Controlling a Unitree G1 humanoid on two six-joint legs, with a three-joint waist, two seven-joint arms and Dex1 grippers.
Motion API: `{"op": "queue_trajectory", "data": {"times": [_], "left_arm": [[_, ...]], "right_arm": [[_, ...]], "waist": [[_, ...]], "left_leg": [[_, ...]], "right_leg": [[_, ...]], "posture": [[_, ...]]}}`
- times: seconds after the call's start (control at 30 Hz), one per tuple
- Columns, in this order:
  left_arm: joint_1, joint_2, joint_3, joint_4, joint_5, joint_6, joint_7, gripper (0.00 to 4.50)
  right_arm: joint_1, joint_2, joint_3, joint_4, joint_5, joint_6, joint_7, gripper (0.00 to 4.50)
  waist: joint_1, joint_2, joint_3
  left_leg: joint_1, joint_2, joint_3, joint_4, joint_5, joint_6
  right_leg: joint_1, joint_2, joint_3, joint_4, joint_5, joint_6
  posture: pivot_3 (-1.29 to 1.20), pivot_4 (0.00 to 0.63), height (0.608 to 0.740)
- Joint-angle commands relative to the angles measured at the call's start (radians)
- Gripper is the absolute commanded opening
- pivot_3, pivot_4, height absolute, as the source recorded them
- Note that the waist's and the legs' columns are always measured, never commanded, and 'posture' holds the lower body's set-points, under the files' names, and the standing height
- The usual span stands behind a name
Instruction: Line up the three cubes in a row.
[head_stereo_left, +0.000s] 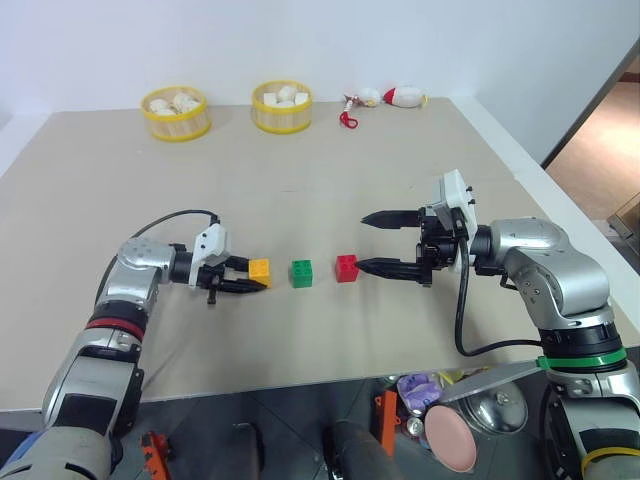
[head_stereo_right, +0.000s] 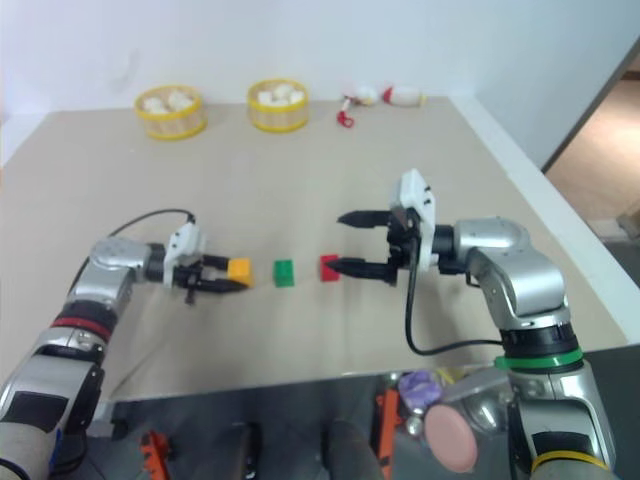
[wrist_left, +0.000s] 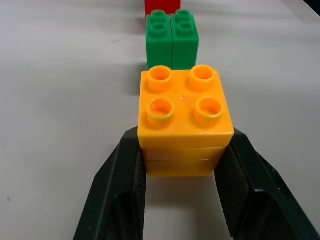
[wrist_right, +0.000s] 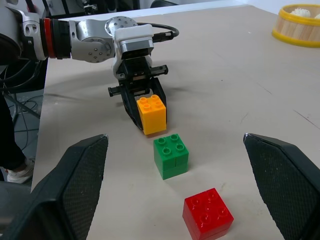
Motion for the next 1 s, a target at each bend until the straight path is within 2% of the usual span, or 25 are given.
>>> {"op": "queue_trajectory", "data": {"times": [0.03, 0.7, 0.77, 0.8, 0.97, 1.0], "left_arm": [[0.001, 0.025, 0.018, 0.01, 0.005, -0.01, -0.005, 1.31], [0.012, -0.007, 0.004, 0.038, 0.024, -0.023, -0.006, 1.31], [0.01, -0.007, 0.003, 0.044, 0.027, -0.025, -0.007, 2.37], [0.008, -0.006, 0.002, 0.048, 0.028, -0.015, -0.01, 2.6], [-0.004, -0.008, 0.021, 0.072, 0.029, -0.065, 0.031, 4.36], [-0.006, -0.008, 0.024, 0.079, 0.029, -0.076, 0.037, 4.44]], "right_arm": [[-0.01, -0.013, -0.028, -0.021, 0.014, -0.005, 0.004, 4.5], [-0.012, -0.019, -0.031, -0.031, 0.017, 0.003, 0.003, 4.5], [-0.011, -0.02, -0.031, -0.031, 0.016, 0.003, 0.002, 4.5], [-0.011, -0.021, -0.032, -0.032, 0.016, 0.004, 0.002, 4.5], [-0.017, -0.019, -0.029, -0.026, 0.015, 0.003, -0.001, 4.5], [-0.018, -0.019, -0.029, -0.025, 0.015, 0.002, -0.002, 4.5]], "waist": [[0.0, 0.0, 0.0], [0.001, 0.0, 0.0], [0.001, 0.0, 0.0], [0.001, 0.0, 0.0], [0.001, 0.0, 0.0], [0.001, 0.0, 0.0]], "left_leg": [[0.0, 0.0, 0.0, 0.0, 0.0, 0.0], [0.0, 0.0, 0.0, 0.0, 0.0, 0.0], [0.0, 0.0, 0.0, 0.0, 0.0, 0.0], [0.0, 0.0, 0.0, 0.0, 0.0, 0.0], [0.0, 0.0, 0.0, 0.001, 0.001, 0.002], [0.0, 0.0, 0.0, 0.001, 0.001, 0.002]], "right_leg": [[0.0, 0.0, 0.0, 0.0, 0.0, 0.0], [0.0, 0.0, 0.0, 0.0, 0.0, 0.0], [0.0, 0.0, 0.0, 0.0, 0.0, 0.0], [0.0, 0.0, 0.0, 0.0, 0.0, 0.0], [0.0, 0.0, 0.0, 0.001, 0.001, 0.0], [0.0, 0.0, -0.001, 0.001, 0.002, 0.0]], "posture": [[0.0, 0.15, 0.74], [0.0, 0.15, 0.74], [0.0, 0.15, 0.74], [0.0, 0.15, 0.74], [0.0, 0.15, 0.74], [0.0, 0.15, 0.74]]}}
